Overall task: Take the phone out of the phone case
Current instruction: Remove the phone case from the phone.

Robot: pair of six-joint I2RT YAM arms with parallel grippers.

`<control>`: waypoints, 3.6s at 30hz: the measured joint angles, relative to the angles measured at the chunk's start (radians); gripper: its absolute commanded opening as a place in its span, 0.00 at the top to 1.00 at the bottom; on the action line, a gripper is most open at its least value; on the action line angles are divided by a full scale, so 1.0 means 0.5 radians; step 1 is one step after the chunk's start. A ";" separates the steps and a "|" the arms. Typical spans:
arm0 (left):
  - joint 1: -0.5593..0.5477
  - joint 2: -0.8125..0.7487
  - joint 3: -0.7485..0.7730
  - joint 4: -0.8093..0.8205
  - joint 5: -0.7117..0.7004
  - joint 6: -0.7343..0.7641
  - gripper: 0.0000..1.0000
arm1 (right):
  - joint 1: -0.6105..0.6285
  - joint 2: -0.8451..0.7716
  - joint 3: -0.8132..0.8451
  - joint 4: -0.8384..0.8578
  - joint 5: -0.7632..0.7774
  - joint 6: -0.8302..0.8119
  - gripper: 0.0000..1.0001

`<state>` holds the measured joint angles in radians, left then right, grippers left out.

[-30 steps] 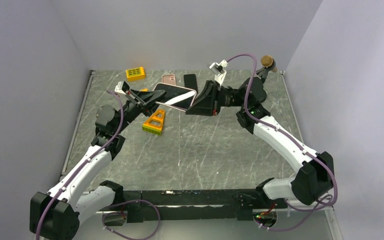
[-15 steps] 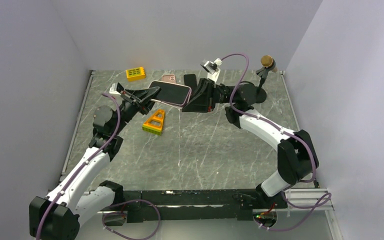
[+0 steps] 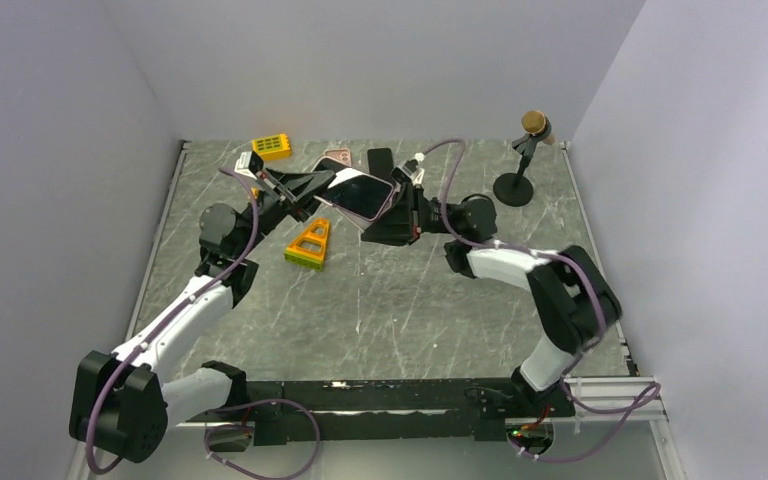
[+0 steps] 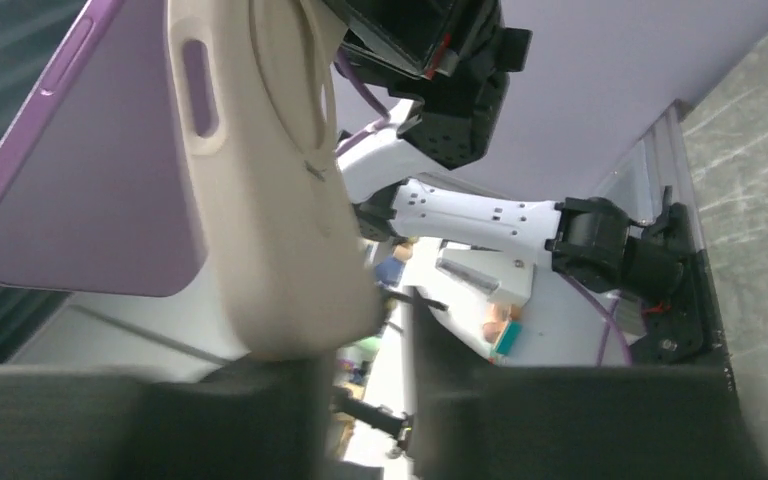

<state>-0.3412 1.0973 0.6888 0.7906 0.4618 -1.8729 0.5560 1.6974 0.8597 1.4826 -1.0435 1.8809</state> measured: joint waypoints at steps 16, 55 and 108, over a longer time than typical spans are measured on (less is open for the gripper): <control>-0.076 -0.138 0.456 -1.057 0.439 0.925 1.00 | -0.066 -0.990 0.903 -4.339 0.951 -2.644 0.09; -0.124 -0.011 0.742 -1.437 0.683 1.339 1.00 | 0.004 -0.915 0.574 -3.198 -0.077 -1.717 0.70; -0.381 -0.455 0.480 -1.508 0.302 1.880 0.32 | 0.027 -0.566 0.380 -1.126 -0.072 -0.082 1.00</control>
<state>-0.5320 0.8696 0.9287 0.0368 0.6128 -0.9329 0.5694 1.4143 1.0496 0.9195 -1.0798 1.8397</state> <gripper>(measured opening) 0.571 0.094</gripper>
